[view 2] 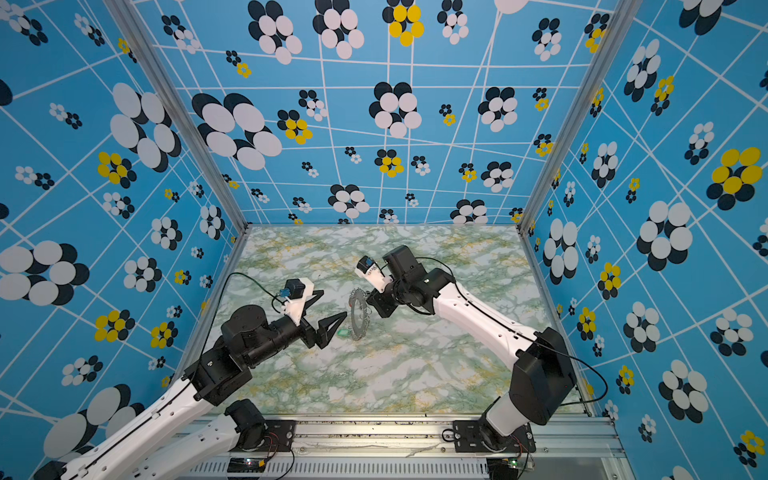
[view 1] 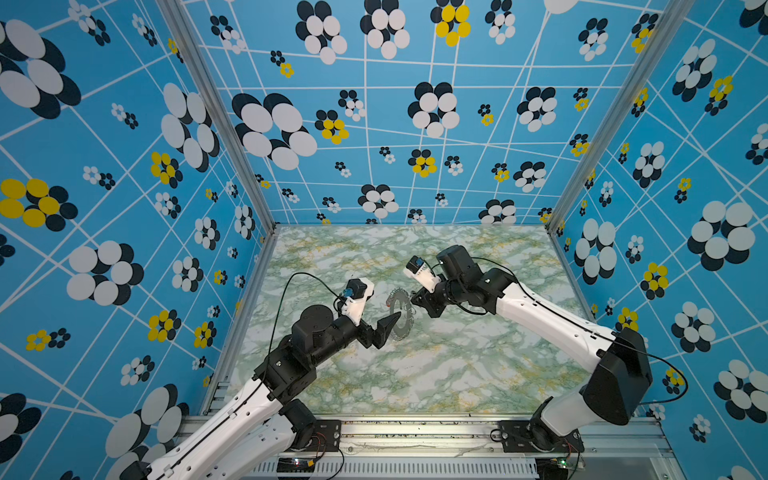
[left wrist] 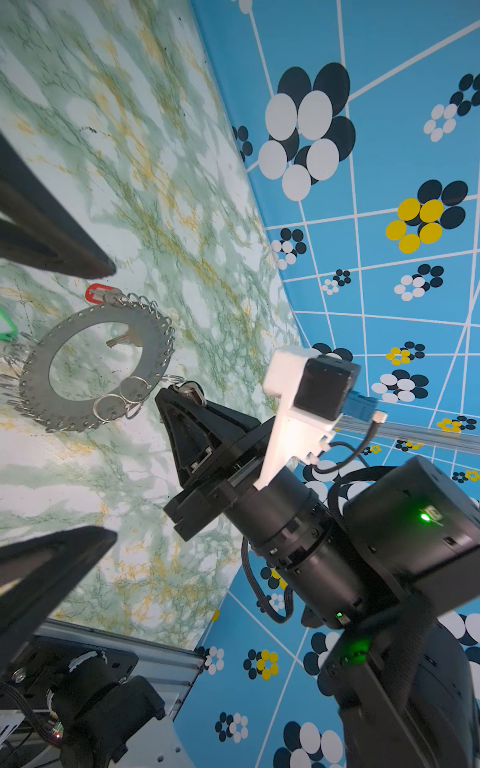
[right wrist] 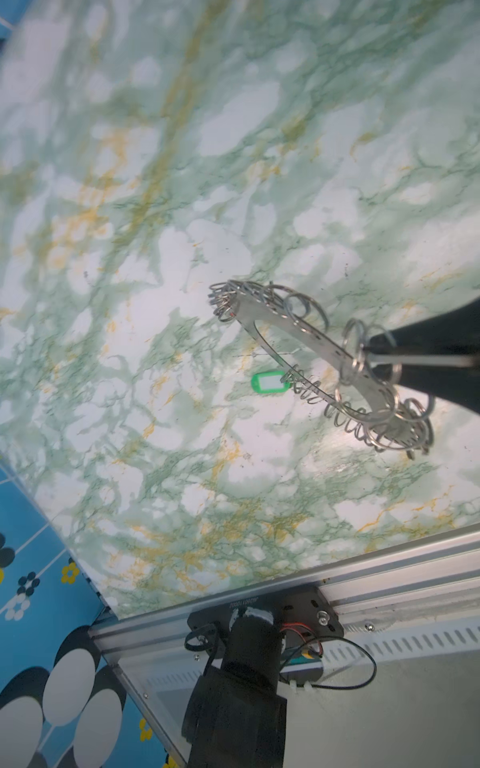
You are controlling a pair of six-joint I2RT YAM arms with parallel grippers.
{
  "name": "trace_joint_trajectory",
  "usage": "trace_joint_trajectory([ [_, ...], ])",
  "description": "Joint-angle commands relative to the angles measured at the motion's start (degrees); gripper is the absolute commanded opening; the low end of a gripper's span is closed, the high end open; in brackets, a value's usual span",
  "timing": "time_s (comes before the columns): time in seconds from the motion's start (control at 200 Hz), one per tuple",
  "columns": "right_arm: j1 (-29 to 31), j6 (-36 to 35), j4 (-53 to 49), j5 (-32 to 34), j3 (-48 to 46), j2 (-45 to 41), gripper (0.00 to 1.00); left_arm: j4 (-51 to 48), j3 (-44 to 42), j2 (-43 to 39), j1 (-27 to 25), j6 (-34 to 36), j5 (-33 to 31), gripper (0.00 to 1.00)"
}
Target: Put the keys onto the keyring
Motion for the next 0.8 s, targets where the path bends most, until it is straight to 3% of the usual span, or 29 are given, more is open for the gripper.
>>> trace_joint_trajectory([
  [0.0,-1.68,3.58,-3.59,-2.36,-4.38,0.42,0.0,-0.95,-0.35,-0.07,0.45,0.19,-0.42,0.94],
  [0.175,-3.61,8.32,-6.96,0.09,-12.47,-2.75,0.0,-1.47,0.35,1.07,0.42,0.23,-0.3,0.95],
  [0.495,-4.77,16.88,-9.64,3.36,-19.04,-2.39,0.0,-3.29,0.79,4.2,0.54,0.24,-2.44,0.95],
  [0.795,-4.82,25.12,-8.32,12.8,-24.81,-3.85,0.02,-4.42,0.38,5.85,0.58,-1.16,-4.47,0.96],
])
